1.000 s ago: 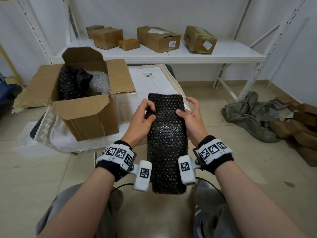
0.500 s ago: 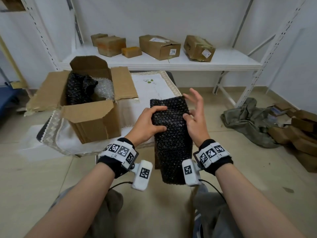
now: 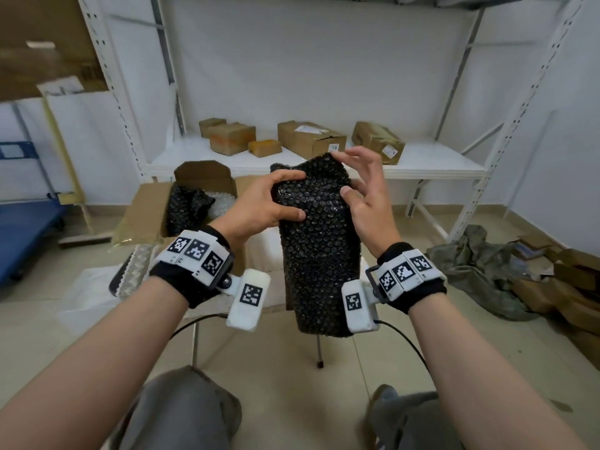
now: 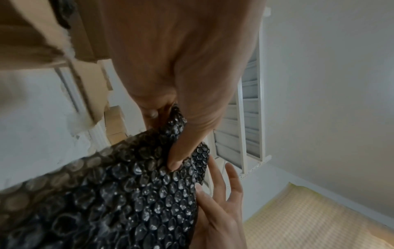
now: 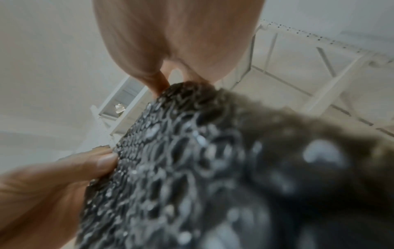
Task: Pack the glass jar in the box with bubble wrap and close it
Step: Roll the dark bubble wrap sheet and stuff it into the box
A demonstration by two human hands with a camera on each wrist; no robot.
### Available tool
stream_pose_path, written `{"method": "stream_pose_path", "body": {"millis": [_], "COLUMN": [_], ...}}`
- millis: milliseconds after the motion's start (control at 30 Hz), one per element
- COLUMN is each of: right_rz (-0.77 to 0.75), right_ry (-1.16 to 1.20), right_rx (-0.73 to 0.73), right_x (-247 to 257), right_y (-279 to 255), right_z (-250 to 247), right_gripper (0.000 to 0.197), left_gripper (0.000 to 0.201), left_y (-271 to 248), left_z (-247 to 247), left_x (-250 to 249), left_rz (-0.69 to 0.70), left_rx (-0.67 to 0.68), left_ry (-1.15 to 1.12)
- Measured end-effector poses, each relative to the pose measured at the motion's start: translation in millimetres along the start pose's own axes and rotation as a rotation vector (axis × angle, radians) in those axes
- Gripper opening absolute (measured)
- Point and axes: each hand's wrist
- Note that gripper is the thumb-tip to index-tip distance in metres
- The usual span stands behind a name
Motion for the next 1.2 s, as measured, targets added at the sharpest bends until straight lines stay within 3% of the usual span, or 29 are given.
{"method": "stream_pose_path", "body": {"millis": [167, 267, 300, 433, 567, 667, 733, 800, 900, 1000, 1100, 1200], "right_rz": [-0.037, 0.005, 0.049, 0.145, 0.143, 0.140, 0.134, 0.135, 0.118, 0.046, 0.016, 0.113], "right_ry": [0.095, 0.056, 0.030, -0.146, -0.258, -0.369, -0.481, -0.576, -0.575, -0.673, -0.726, -0.633], "right_rx": [0.082, 0.134, 0.175, 0.368, 0.273, 0.269, 0.365, 0.454, 0.406, 0.159, -0.084, -0.078], "right_x": [23, 28, 29, 34, 44, 52, 59, 66, 74, 78, 77, 64], "right_y": [21, 29, 31, 46, 68, 83, 93, 102, 111, 114, 113, 108], "right_z": [20, 28, 29, 38, 49, 59, 71, 83, 94, 102, 108, 116], "right_gripper": [0.053, 0.040, 0.043, 0.089, 0.080, 0.072, 0.074, 0.078, 0.080, 0.072, 0.056, 0.041], "left_gripper": [0.070, 0.068, 0.067, 0.060, 0.047, 0.034, 0.038, 0.040, 0.048, 0.061, 0.066, 0.056], "left_y": [-5, -7, -8, -13, -15, -16, -15, -15, -15, -20, -31, -38], "left_z": [-35, -50, -55, -76, -91, -100, -105, -106, -113, -127, -139, -144], "left_x": [-24, -32, -36, -51, -61, -62, -61, -65, -67, -57, -37, -19], "left_rz": [-0.019, -0.034, -0.034, -0.054, -0.085, -0.095, -0.094, -0.050, -0.005, -0.073, -0.118, -0.115], "left_rx": [-0.004, 0.000, 0.000, 0.035, 0.015, -0.065, -0.125, -0.125, -0.128, -0.218, -0.304, -0.443], "left_ry": [0.082, 0.123, 0.129, 0.202, 0.340, 0.562, 0.825, 0.935, 0.900, 0.830, 0.503, 0.140]}}
Point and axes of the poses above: each hand's wrist, its own y-axis towards the middle knuckle, its own z-axis out of the palm, x = y × z, and after that the axes turned 11 degrees about x, right-handed
